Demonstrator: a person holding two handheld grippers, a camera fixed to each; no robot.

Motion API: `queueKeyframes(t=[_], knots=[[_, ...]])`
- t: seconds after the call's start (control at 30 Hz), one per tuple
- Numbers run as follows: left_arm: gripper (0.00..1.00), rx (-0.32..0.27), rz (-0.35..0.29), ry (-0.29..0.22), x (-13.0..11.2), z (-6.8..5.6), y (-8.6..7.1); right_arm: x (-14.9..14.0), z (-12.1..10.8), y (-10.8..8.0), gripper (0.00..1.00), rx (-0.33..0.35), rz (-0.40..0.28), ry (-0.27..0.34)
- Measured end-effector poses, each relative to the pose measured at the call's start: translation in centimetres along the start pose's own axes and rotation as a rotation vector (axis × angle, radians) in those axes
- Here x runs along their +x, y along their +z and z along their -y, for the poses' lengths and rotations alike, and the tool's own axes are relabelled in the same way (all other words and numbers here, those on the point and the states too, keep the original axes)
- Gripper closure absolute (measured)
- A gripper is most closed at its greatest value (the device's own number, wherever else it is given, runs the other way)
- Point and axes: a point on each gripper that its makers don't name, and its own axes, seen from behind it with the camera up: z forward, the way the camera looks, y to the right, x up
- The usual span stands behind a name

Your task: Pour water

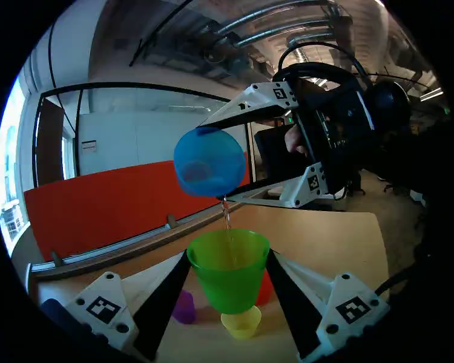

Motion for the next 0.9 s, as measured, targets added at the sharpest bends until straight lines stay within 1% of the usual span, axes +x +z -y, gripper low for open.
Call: queueKeyframes(t=[0.9], knots=[[0.13,-0.001,-0.003,-0.002,-0.04,-0.05,0.14,0.01,-0.33,0.11,0.08,-0.008,-0.001,-0.024]])
